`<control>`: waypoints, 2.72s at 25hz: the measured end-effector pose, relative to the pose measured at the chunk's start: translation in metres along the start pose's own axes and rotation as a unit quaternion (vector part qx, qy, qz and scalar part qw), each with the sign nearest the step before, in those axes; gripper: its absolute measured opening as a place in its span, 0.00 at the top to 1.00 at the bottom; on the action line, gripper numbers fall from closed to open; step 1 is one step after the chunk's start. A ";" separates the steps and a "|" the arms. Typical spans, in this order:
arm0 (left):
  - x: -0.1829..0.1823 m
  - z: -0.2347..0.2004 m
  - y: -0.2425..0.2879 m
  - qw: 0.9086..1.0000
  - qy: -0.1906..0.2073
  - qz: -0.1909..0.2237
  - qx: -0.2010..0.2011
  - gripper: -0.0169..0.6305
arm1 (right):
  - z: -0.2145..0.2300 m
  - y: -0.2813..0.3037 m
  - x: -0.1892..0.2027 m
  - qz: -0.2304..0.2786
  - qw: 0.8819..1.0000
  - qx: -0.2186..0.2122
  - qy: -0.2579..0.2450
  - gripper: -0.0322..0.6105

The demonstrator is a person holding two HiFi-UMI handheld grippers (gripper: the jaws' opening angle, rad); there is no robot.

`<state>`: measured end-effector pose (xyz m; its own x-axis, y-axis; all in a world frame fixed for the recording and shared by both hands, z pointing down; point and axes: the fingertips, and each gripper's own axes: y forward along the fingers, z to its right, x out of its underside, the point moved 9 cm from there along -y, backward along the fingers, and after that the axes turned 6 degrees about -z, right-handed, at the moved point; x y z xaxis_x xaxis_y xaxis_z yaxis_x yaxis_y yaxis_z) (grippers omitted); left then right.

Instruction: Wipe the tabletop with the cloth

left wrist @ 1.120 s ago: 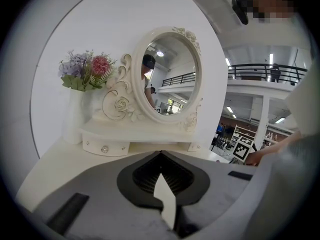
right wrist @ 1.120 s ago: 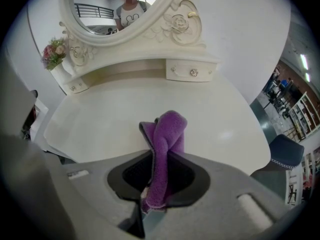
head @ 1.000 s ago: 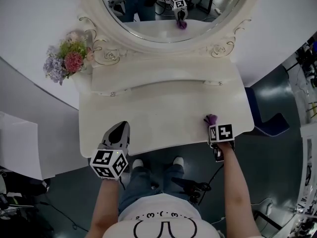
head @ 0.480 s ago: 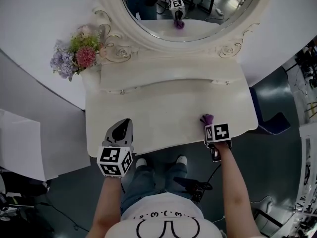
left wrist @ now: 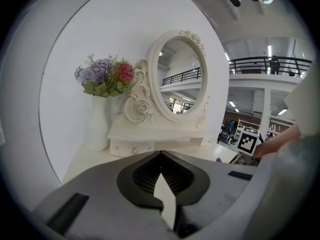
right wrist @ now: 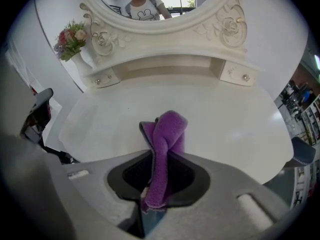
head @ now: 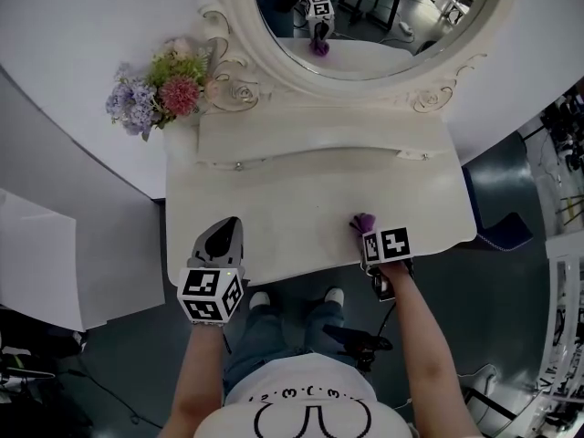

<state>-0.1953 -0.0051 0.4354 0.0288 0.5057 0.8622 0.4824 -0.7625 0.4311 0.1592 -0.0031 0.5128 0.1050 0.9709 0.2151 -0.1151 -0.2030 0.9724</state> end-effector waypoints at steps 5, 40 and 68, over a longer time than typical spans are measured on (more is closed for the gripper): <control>0.004 -0.017 -0.009 1.000 -0.007 0.003 -0.003 0.98 | -0.033 0.005 -0.006 0.002 1.000 -0.023 0.001 0.84; 0.029 -0.116 -0.075 0.997 -0.054 0.016 -0.058 0.98 | -0.240 0.039 -0.042 0.007 0.988 -0.147 -0.047 0.84; 0.046 -0.167 -0.122 0.989 -0.077 0.008 -0.126 0.98 | -0.407 0.069 -0.056 -0.014 0.958 -0.278 -0.070 0.84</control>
<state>-0.3995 0.0438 0.4664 0.1772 0.5337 0.8269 0.2480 -0.8373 0.4873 -0.2568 -0.0204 0.5315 0.2436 0.9404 0.2372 -0.6137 -0.0399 0.7885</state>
